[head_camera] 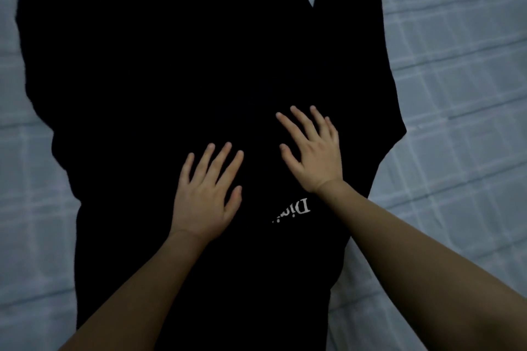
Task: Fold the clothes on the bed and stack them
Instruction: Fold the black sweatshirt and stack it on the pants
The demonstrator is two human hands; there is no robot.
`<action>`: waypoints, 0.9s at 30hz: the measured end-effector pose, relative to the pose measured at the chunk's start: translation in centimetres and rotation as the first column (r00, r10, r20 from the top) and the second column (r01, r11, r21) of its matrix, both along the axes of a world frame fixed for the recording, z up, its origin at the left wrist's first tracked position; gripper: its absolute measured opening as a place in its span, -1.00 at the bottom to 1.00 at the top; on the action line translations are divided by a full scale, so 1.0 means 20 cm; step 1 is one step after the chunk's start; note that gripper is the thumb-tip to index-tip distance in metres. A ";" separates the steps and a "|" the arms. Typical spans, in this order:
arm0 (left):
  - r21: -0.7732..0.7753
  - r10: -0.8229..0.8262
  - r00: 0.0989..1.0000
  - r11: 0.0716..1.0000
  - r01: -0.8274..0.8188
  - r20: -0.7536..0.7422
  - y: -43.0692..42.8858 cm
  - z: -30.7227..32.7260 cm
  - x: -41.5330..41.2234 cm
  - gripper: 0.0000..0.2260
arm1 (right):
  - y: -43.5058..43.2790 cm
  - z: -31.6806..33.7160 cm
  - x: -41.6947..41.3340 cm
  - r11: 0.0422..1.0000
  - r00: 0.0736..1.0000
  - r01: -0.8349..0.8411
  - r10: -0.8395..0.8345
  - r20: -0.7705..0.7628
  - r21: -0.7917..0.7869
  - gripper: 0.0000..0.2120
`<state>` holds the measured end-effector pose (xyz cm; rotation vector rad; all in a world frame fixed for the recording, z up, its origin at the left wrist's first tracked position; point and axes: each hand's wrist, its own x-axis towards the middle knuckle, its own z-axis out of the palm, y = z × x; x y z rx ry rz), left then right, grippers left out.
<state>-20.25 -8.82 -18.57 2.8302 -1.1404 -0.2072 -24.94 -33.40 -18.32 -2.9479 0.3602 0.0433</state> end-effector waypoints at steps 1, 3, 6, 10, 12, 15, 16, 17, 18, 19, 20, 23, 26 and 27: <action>0.001 0.004 1.000 1.000 -0.004 0.003 0.00 0.01 0.00 -0.46 | 0.01 0.00 0.00 1.000 1.000 -0.005 0.005 0.002 -0.001 -0.45; 0.000 0.013 1.000 1.000 -0.013 0.007 -0.01 0.04 -0.01 -0.46 | 0.01 0.03 0.01 1.000 1.000 -0.015 0.015 -0.012 0.004 -0.44; -0.003 0.026 1.000 1.000 -0.026 -0.005 0.00 0.06 -0.01 -0.48 | 0.00 0.08 0.00 0.999 0.999 -0.034 0.035 -0.033 0.020 -0.43; -0.004 0.103 0.993 0.995 -0.103 0.054 -0.10 0.15 -0.03 -0.56 | -0.15 0.20 0.01 0.978 0.986 -0.167 0.166 0.015 0.124 -0.49; -0.018 0.171 0.979 0.985 -0.170 0.111 -0.24 0.20 -0.02 -0.65 | -0.36 0.28 0.00 0.978 0.979 -0.033 -0.010 0.205 0.207 -0.55; -0.208 0.234 0.970 0.954 -0.218 0.060 -0.53 0.27 0.03 -0.61 | -0.77 0.36 0.00 0.937 0.930 0.270 -0.313 0.192 0.224 -0.58; -0.253 0.207 0.978 0.949 -0.190 0.041 -0.65 0.28 0.04 -0.57 | -0.88 0.36 0.02 0.897 0.917 0.352 -0.388 0.093 0.265 -0.54; -0.260 0.166 0.986 0.953 -0.152 0.030 -0.78 0.28 0.04 -0.53 | -0.96 0.35 0.04 0.856 0.906 0.404 -0.423 -0.012 0.324 -0.49; -0.246 0.132 0.991 0.961 -0.125 0.012 -0.90 0.27 0.05 -0.51 | -1.02 0.34 0.07 0.828 0.907 0.412 -0.414 -0.080 0.381 -0.45; -0.229 0.121 0.993 0.966 -0.121 -0.016 -1.01 0.24 0.06 -0.50 | -1.05 0.33 0.11 0.810 0.920 0.384 -0.379 -0.103 0.443 -0.43; -0.210 0.132 0.990 0.968 -0.139 -0.045 -1.11 0.21 0.06 -0.50 | -1.07 0.32 0.17 0.784 0.936 0.336 -0.342 -0.089 0.523 -0.43; -0.145 0.208 0.976 0.966 -0.215 -0.064 -1.22 0.10 0.07 -0.49 | -1.09 0.30 0.31 0.620 0.947 0.251 -0.317 -0.056 0.744 -0.38; -0.209 0.224 0.972 0.949 -0.235 -0.075 -1.19 0.10 0.05 -0.50 | -1.13 0.28 0.36 0.465 0.910 0.277 -0.407 -0.075 0.841 -0.39; -0.247 0.234 0.968 0.936 -0.250 -0.090 -1.18 0.13 0.04 -0.50 | -1.13 0.28 0.35 0.435 0.892 0.265 -0.450 -0.047 0.861 -0.43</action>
